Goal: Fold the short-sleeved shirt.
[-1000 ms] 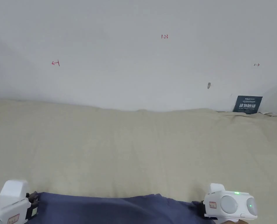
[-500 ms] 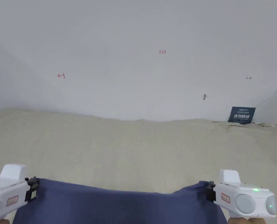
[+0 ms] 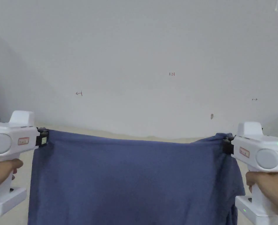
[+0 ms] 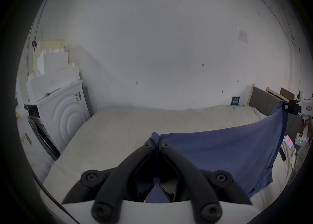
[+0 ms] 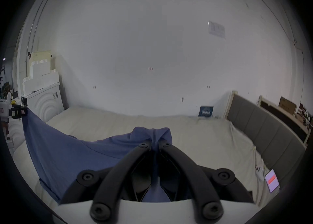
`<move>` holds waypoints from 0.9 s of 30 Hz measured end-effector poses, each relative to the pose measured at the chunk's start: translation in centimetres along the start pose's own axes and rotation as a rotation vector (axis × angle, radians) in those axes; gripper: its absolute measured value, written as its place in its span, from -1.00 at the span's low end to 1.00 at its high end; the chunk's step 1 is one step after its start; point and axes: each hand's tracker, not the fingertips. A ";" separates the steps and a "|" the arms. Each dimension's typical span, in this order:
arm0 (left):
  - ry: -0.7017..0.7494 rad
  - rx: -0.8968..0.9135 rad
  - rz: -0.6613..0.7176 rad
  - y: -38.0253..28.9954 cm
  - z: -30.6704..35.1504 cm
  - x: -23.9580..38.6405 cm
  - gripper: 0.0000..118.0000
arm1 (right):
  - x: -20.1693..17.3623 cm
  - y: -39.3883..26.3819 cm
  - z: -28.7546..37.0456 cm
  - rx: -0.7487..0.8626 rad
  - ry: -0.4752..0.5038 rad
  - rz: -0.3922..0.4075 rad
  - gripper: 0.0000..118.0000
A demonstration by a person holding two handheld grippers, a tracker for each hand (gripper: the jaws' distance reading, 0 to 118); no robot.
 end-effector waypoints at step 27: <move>0.090 0.132 0.004 13.4 -7.3 0.3 -1.00 | -0.8 14.0 -7.8 0.168 -0.095 -0.012 -0.93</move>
